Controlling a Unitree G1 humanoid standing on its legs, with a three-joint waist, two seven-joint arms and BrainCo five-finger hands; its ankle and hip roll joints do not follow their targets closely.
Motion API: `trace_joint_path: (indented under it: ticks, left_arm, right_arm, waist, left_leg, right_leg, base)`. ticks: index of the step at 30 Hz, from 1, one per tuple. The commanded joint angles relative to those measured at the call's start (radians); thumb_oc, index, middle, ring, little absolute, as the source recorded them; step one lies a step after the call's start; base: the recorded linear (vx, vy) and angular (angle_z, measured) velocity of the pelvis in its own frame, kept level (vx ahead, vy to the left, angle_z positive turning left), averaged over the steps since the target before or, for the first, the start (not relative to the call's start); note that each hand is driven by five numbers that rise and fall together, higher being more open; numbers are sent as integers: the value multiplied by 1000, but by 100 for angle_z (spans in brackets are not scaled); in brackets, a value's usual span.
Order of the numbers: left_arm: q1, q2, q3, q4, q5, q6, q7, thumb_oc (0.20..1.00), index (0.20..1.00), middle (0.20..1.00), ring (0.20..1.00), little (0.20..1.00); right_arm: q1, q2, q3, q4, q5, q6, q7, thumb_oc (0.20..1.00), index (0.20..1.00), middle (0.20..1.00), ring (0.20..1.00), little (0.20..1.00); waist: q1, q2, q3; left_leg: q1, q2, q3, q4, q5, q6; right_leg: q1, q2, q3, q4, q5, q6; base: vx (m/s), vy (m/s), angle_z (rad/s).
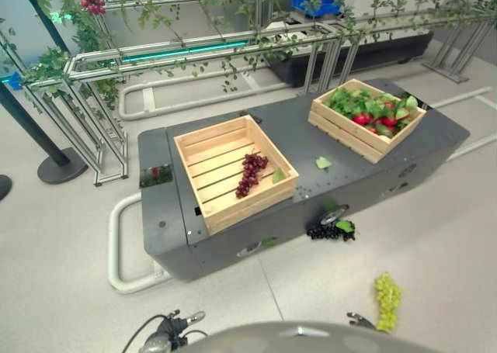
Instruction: Pick up the fruits from the basket on one side to the basket on the other side
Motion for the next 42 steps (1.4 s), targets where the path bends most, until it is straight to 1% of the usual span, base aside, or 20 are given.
trace_joint_path:
  ticks: [1,12,14,16,17,18,20,23,24,25,28,32,34,35,36,37,38,40,41,42]
  left_arm:
    - [-66,-27,20,37,-44,-26,-7,1000,1000,1000,1000,1000]
    - [-67,-35,33,-13,-145,-42,-9,1000,1000,1000,1000,1000]
    - [-65,-34,35,-55,-170,-54,-1,1000,1000,1000,1000,1000]
    - [-45,-23,31,-165,-179,-74,15,1000,1000,1000,1000,1000]
    - [-44,-24,31,-166,-179,-73,15,1000,1000,1000,1000,1000]
    - [-29,-14,26,-240,-180,-82,16,1000,1000,1000,1000,1000]
    - [-20,-10,25,-270,-182,-85,18,1000,1000,1000,1000,1000]
    - [-3,7,13,-391,-162,-97,32,1000,1000,1000,1000,1000]
    - [7,19,7,-468,-151,-103,39,1000,1000,1000,1000,1000]
    - [8,19,7,-469,-151,-102,40,1000,1000,1000,1000,1000]
    - [27,35,8,-603,-139,-111,40,1000,1000,1000,1000,1000]
    - [33,46,14,-694,-125,-122,47,1000,1000,1000,1000,1000]
    - [39,52,34,-780,-125,-132,57,1000,1000,1000,1000,1000]
    - [39,53,37,-792,-127,-134,61,1000,1000,1000,1000,1000]
    - [39,53,37,-793,-127,-134,61,1000,1000,1000,1000,1000]
    - [31,59,42,-830,-116,-129,64,1000,1000,1000,1000,1000]
    - [31,59,42,-831,-116,-128,64,1000,1000,1000,1000,1000]
    - [34,52,59,-873,-121,-133,72,1000,1000,1000,1000,1000]
    - [34,52,59,-873,-121,-133,72,1000,1000,1000,1000,1000]
    - [31,46,64,-893,-118,-133,84,1000,1000,1000,1000,1000]
  right_arm:
    - [-52,-9,7,30,31,-8,-3,1000,1000,1000,1000,1000]
    - [-52,-21,6,10,44,-18,-13,1000,1000,1000,1000,1000]
    - [-51,-28,4,-46,61,-34,-22,1000,1000,1000,1000,1000]
    - [-28,-49,-5,-193,94,-67,-33,1000,1000,1000,1000,1000]
    - [-27,-49,-5,-195,94,-66,-33,1000,1000,1000,1000,1000]
    - [-7,-63,-10,-273,104,-83,-27,1000,1000,1000,1000,1000]
    - [2,-68,-11,-300,107,-86,-26,1000,1000,1000,1000,1000]
    - [16,-89,-11,-405,104,-99,-24,1000,1000,1000,1000,1000]
    - [24,-102,-12,-467,109,-110,-20,1000,1000,1000,1000,1000]
    - [25,-102,-12,-467,109,-110,-20,1000,1000,1000,1000,1000]
    - [57,-119,-23,-615,117,-119,2,1000,1000,1000,1000,1000]
    - [72,-129,-36,-705,141,-131,14,1000,1000,1000,1000,1000]
    - [82,-140,-51,-794,163,-141,28,1000,1000,1000,1000,1000]
    - [84,-142,-55,-814,165,-147,29,1000,1000,1000,1000,1000]
    - [84,-142,-55,-815,165,-146,29,1000,1000,1000,1000,1000]
    - [88,-149,-71,-871,167,-148,26,1000,1000,1000,1000,1000]
    - [88,-149,-71,-872,167,-147,26,1000,1000,1000,1000,1000]
    - [87,-153,-77,-924,177,-150,38,1000,1000,1000,1000,1000]
    - [87,-153,-78,-924,177,-149,38,1000,1000,1000,1000,1000]
    - [85,-145,-79,-950,193,-154,40,1000,1000,1000,1000,1000]
  waist:
    - [4,-4,11]
    - [1,7,24]
    - [-2,10,29]
    - [-9,16,42]
    - [-9,16,41]
    - [-13,19,50]
    - [-15,20,51]
    - [-18,23,61]
    - [-19,25,70]
    - [-20,25,70]
    - [-23,29,83]
    - [-24,33,97]
    - [-27,34,120]
    - [-29,30,131]
    - [-29,30,129]
    - [-26,22,159]
    - [-26,23,160]
    - [-9,31,175]
    - [-10,29,173]
    - [-7,33,174]
  left_leg:
    - [38,18,18,26,-86,-46]
    - [33,34,9,21,-69,-61]
    - [29,38,8,21,-62,-66]
    - [19,47,10,24,-52,-73]
    - [20,47,10,24,-52,-74]
    - [11,53,10,27,-45,-79]
    - [8,55,9,28,-43,-81]
    - [-2,66,5,37,-35,-90]
    - [-13,72,1,47,-31,-95]
    - [-14,72,1,48,-31,-95]
    - [-32,79,-4,76,-30,-101]
    - [-53,80,-23,107,-35,-102]
    - [-95,82,-40,200,-62,-102]
    - [-122,85,-38,249,-62,-103]
    - [-127,86,-39,256,-65,-103]
    - [-189,106,-25,415,-72,-113]
    - [-191,108,-26,420,-74,-113]
    - [-223,48,-94,415,-80,-99]
    - [-226,46,-95,411,-75,-98]
    - [-248,35,-112,355,-68,-87]
  right_leg:
    - [-28,-32,-13,9,9,51]
    - [-25,-14,-20,-1,1,39]
    - [-27,-9,-19,-4,0,36]
    - [-35,-1,-14,-5,-1,30]
    - [-35,-1,-14,-5,-1,30]
    - [-39,7,-13,-7,-3,26]
    - [-41,9,-14,-7,-3,24]
    - [-45,19,-13,-10,-6,17]
    - [-50,24,-11,-10,-8,11]
    - [-50,24,-12,-10,-8,11]
    - [-54,33,-12,-12,-11,4]
    - [-63,41,-2,-7,-19,-5]
    - [-75,43,13,9,-27,-15]
    - [-78,38,17,11,-25,-20]
    - [-81,39,16,11,-25,-20]
    - [-67,32,14,12,-28,-34]
    - [-67,33,14,12,-28,-34]
    - [-47,40,33,10,-42,-38]
    - [-50,39,32,10,-40,-38]
    - [-42,46,39,6,-41,-36]
  base:
    - [0,0,0]
    - [-8,-48,0]
    - [-34,-64,1]
    - [-45,-69,0]
    - [-53,-76,-1]
    - [-45,-76,-1]
    - [-36,-64,1]
    - [-49,-90,1]
    - [-56,-89,0]
    - [-76,-122,0]
    - [-39,-83,0]
    - [-55,-90,2]
    - [-82,-96,1]
    - [-64,-59,-2]
    - [-81,-105,-4]
    - [-52,-79,-8]
    - [-25,-68,-8]
    - [27,12,-13]
    - [38,9,-22]
    - [70,18,-27]
